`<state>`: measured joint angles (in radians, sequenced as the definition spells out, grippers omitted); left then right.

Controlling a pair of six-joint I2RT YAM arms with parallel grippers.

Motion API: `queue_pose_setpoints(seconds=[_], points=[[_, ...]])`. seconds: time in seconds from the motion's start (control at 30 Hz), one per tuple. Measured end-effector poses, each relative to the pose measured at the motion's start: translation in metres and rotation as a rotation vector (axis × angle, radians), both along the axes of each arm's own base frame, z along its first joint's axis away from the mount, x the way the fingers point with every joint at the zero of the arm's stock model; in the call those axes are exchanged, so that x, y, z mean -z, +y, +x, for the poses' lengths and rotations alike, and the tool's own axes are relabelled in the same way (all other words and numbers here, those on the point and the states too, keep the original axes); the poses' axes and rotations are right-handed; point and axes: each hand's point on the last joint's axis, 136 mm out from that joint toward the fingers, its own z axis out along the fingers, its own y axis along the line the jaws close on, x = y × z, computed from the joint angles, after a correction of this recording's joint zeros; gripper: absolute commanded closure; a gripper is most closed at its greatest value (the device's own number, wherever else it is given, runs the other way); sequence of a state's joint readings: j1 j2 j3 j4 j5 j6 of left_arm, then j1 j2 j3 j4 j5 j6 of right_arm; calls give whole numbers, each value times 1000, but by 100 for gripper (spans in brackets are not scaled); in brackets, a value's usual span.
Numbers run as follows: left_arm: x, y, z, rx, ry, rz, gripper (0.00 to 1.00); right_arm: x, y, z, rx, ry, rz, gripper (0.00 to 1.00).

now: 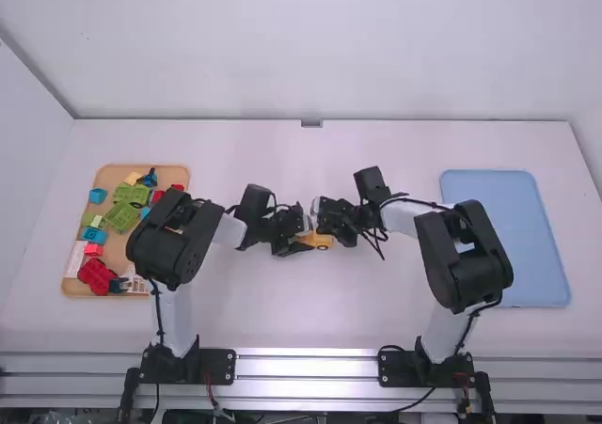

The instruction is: Assemble lego blocks to make yellow taxi

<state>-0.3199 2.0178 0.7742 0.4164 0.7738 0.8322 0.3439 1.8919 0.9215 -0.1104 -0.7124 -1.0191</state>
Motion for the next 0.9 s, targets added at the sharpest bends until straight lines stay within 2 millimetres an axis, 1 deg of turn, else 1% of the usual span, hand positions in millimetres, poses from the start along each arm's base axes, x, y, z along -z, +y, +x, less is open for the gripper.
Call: queue_pose_setpoints(seconds=[0.27, 0.37, 0.4, 0.5, 0.53, 0.6, 0.63, 0.67, 0.7, 0.77, 0.8, 0.83, 0.87, 0.9], points=[[0, 1, 1, -5, -1, 1, 67, 0, 2, 2, -3, -15, -1, 100], [0, 1, 2, -6, -2, -1, 66, -3, -1, 3, 4, -7, 21, 100], [-1, 1, 2, -5, -2, -1, 65, -5, -3, 4, 7, -2, 45, 96], [-1, 1, 2, -5, -3, -2, 62, -12, -12, 10, 30, 3, 113, 78], [-1, 0, 2, -6, -4, -3, 59, -17, -18, 16, 47, -2, 150, 66], [-1, 0, 2, -6, -4, -3, 57, -26, -30, 26, 75, -13, 208, 56], [-1, 0, 2, -6, -5, -3, 57, -28, -32, 28, 80, -15, 218, 54], [-1, 0, 2, -6, -4, -3, 54, -29, -33, 29, 83, -16, 227, 52], [-1, 0, 2, -6, -5, -3, 46, -33, -35, 29, 84, -13, 250, 52], [-1, 0, 2, -6, -4, -4, 45, -35, -34, 27, 77, -4, 268, 51], [-1, 0, 2, -7, -4, -4, 45, -36, -33, 26, 71, 1, 276, 53], [-1, 0, 2, -7, -3, -4, 47, -37, -32, 25, 67, 3, 280, 58], [-1, 0, 2, -7, -3, -4, 47, -37, -31, 24, 63, 2, 282, 67], [-1, 0, 2, -8, -3, -4, 48, -38, -30, 23, 58, 3, 287, 84]])
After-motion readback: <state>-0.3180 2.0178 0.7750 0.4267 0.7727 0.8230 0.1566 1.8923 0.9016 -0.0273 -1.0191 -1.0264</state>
